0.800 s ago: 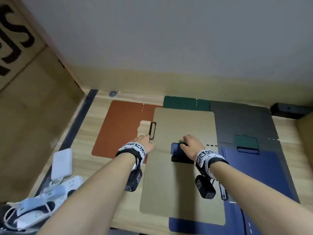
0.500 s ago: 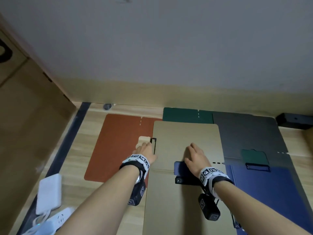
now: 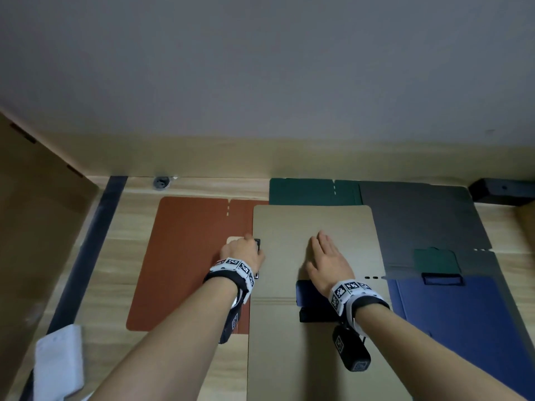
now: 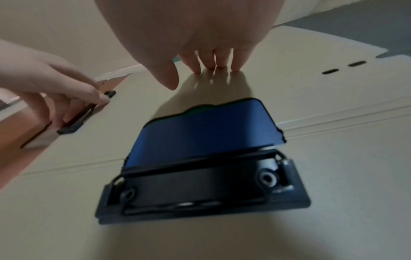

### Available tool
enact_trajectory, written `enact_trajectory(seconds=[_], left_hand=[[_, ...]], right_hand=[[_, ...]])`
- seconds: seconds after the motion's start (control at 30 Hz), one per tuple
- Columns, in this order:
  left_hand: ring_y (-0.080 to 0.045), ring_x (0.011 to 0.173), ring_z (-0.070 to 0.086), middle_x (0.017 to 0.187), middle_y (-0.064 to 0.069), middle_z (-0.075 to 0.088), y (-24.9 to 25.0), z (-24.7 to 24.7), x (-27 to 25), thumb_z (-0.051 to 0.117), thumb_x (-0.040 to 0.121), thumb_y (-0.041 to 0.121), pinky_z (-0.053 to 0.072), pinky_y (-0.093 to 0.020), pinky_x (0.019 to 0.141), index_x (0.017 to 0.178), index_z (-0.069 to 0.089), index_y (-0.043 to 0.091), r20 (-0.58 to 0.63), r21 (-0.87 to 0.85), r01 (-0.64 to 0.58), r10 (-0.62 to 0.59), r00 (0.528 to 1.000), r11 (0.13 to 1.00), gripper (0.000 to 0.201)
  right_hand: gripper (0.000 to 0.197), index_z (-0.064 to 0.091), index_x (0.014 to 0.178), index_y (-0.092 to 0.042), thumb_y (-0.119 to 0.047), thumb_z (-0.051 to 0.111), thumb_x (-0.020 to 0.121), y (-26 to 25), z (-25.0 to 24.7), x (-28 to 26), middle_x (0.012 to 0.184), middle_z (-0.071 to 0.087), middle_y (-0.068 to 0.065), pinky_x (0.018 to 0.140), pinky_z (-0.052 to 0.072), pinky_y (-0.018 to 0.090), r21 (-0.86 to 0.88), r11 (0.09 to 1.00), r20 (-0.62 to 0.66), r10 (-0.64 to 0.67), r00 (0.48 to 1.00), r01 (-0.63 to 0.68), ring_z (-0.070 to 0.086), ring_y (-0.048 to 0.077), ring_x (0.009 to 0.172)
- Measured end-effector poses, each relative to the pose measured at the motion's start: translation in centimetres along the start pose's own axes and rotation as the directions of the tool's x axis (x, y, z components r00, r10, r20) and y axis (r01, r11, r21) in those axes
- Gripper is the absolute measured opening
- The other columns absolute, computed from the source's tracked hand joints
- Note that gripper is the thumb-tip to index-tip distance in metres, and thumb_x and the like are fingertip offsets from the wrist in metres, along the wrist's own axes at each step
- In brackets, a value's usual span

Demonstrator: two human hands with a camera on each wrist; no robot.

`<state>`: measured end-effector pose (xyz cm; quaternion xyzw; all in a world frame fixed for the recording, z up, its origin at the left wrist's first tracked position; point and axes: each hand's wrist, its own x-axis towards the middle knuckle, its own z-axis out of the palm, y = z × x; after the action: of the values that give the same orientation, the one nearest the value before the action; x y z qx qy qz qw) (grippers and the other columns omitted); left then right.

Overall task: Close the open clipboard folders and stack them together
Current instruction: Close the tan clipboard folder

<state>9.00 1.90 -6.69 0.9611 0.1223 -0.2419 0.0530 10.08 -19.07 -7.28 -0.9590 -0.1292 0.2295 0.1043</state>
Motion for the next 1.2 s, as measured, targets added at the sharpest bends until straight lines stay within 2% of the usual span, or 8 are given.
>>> enact_trajectory(seconds=[0.13,0.23,0.33,0.6,0.83,1.1,1.2], left_hand=[[-0.029,0.09,0.067,0.099,-0.009,0.07,0.4,0.4,-0.1,0.038,0.094,0.03,0.039,-0.031,0.064,0.114,0.049,0.006,0.007,0.048,-0.03,0.03,1.0,0.998,0.033],[-0.029,0.095,0.067,0.104,-0.011,0.07,0.8,0.5,0.2,0.04,0.093,0.024,0.04,-0.031,0.065,0.115,0.048,0.005,0.032,0.033,0.01,-0.011,0.999,0.999,0.031],[-0.031,0.102,0.065,0.111,-0.013,0.068,0.6,0.4,0.3,0.041,0.092,0.019,0.04,-0.032,0.07,0.119,0.047,0.004,0.059,0.017,0.036,-0.037,0.998,0.999,0.031],[-0.033,0.106,0.064,0.114,-0.014,0.067,0.6,0.0,0.2,0.04,0.092,0.016,0.042,-0.034,0.076,0.121,0.048,0.005,0.078,0.021,0.031,-0.033,0.996,0.999,0.032],[-0.032,0.101,0.065,0.111,-0.013,0.068,-0.5,-0.3,-0.2,0.038,0.092,0.011,0.038,-0.034,0.072,0.118,0.048,0.004,0.047,0.064,-0.014,0.011,0.999,0.998,0.029],[-0.03,0.089,0.065,0.1,-0.01,0.069,-2.1,-0.1,0.1,0.043,0.093,0.022,0.037,-0.033,0.064,0.112,0.049,0.005,0.024,0.061,0.018,-0.019,1.0,0.998,0.026],[-0.03,0.091,0.064,0.099,-0.009,0.068,-2.5,0.2,0.2,0.043,0.093,0.026,0.038,-0.033,0.064,0.114,0.048,0.004,0.013,0.074,0.01,-0.011,1.0,0.997,0.03]], right_hand=[[0.081,0.0,0.154,-0.01,-0.057,0.029,0.095,-0.3,0.7,0.1,0.163,-0.008,0.011,0.123,0.007,0.038,-0.064,0.998,0.018,0.024,1.0,-0.023,-0.005,0.025,0.151],[0.105,-0.007,0.153,-0.009,-0.077,0.03,0.083,-0.9,1.2,0.2,0.161,-0.016,0.012,0.123,0.007,0.043,-0.101,0.993,0.07,0.071,0.995,-0.063,-0.012,0.027,0.15],[0.121,-0.012,0.152,-0.008,-0.085,0.036,0.073,-1.4,1.7,0.2,0.16,-0.018,0.014,0.122,0.007,0.045,-0.156,0.985,0.067,0.086,0.994,-0.074,-0.013,0.029,0.149],[0.124,-0.01,0.153,-0.013,-0.086,0.042,0.068,-0.5,1.4,0.2,0.162,-0.014,0.008,0.121,0.014,0.044,-0.209,0.975,0.043,0.082,0.996,-0.071,-0.008,0.025,0.151],[0.125,-0.008,0.153,-0.013,-0.085,0.045,0.067,0.0,1.2,0.0,0.163,-0.012,0.006,0.121,0.016,0.043,-0.213,0.974,0.036,0.088,0.996,-0.078,-0.006,0.024,0.151],[0.123,-0.008,0.153,-0.013,-0.085,0.044,0.068,0.1,1.3,-0.1,0.163,-0.012,0.007,0.121,0.016,0.042,-0.218,0.973,0.029,0.08,0.996,-0.072,-0.007,0.024,0.151],[0.123,-0.008,0.153,-0.013,-0.084,0.045,0.069,0.2,1.3,-0.1,0.163,-0.011,0.006,0.121,0.016,0.042,-0.211,0.975,0.026,0.078,0.997,-0.071,-0.007,0.024,0.151]])
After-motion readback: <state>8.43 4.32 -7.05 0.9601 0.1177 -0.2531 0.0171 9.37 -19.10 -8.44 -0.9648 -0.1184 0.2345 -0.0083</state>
